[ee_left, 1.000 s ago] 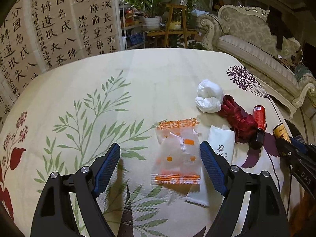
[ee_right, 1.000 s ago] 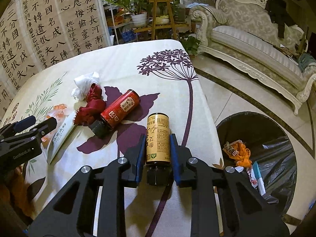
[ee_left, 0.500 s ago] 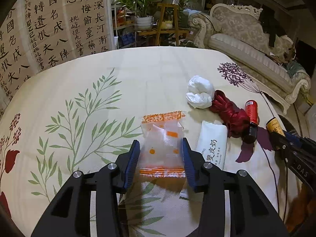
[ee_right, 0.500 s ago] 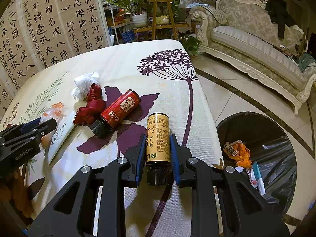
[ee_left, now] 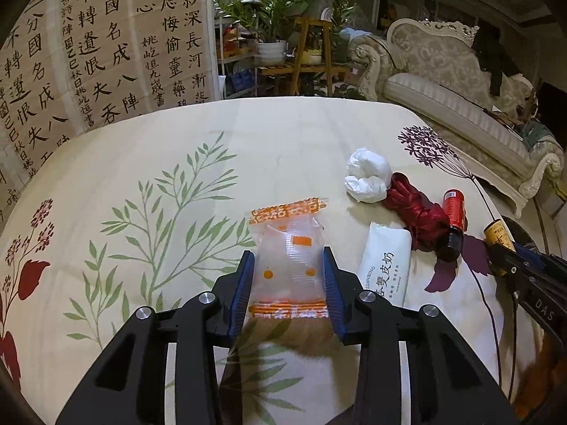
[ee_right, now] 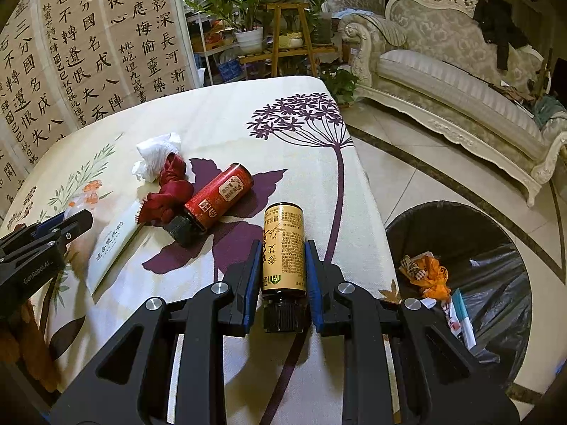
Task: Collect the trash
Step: 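Grasp the clear orange-printed packet with the left gripper while the right gripper holds the bottle, then carry the gold bottle and clear packet over the bin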
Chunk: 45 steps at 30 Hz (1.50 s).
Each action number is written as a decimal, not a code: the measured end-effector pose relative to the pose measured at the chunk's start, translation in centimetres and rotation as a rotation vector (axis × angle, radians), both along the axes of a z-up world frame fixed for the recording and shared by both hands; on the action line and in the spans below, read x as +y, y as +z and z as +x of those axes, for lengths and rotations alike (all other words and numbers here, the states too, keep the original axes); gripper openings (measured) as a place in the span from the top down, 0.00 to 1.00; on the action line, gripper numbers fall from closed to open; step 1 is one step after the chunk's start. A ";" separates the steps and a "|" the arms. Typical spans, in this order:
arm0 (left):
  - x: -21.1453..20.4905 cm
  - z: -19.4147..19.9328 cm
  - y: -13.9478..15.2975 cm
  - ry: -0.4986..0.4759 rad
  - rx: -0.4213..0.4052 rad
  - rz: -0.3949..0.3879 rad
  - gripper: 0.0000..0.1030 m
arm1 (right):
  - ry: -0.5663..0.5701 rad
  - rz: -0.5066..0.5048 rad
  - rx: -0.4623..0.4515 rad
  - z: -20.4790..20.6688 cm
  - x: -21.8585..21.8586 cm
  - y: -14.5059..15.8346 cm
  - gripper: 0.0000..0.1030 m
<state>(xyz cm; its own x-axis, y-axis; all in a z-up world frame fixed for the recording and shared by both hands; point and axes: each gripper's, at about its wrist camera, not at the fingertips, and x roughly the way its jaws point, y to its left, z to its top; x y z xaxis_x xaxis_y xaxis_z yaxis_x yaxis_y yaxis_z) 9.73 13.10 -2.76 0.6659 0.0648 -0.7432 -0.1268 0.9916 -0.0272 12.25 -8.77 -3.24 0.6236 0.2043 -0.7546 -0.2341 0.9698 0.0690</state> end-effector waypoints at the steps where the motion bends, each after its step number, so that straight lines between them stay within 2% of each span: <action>1: 0.0 -0.1 0.1 0.002 -0.003 -0.001 0.63 | 0.000 0.002 -0.003 -0.2 -0.1 0.0 0.78; 8: -0.4 -1.7 1.2 0.012 -0.035 -0.007 0.63 | -0.002 0.007 -0.025 -1.7 -0.4 0.5 0.78; 19: -3.4 -3.8 3.0 -0.034 -0.091 -0.008 0.63 | -0.038 0.021 -0.081 -4.1 -2.6 2.4 0.78; 32: -10.5 -4.0 4.2 -0.167 -0.144 -0.028 0.63 | -0.162 0.017 -0.147 -6.4 -8.9 4.0 0.78; 45: -18.1 -2.6 3.7 -0.306 -0.158 -0.031 0.63 | -0.324 0.013 -0.157 -6.3 -16.1 3.3 0.78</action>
<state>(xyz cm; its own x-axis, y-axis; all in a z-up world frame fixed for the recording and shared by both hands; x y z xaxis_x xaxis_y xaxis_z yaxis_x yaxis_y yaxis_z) 7.17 -5.02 0.92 0.7579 -0.1767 -0.6279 0.1848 0.9813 -0.0531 5.96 -24.87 0.10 0.7657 -0.0145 -0.6430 0.0771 0.9946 0.0693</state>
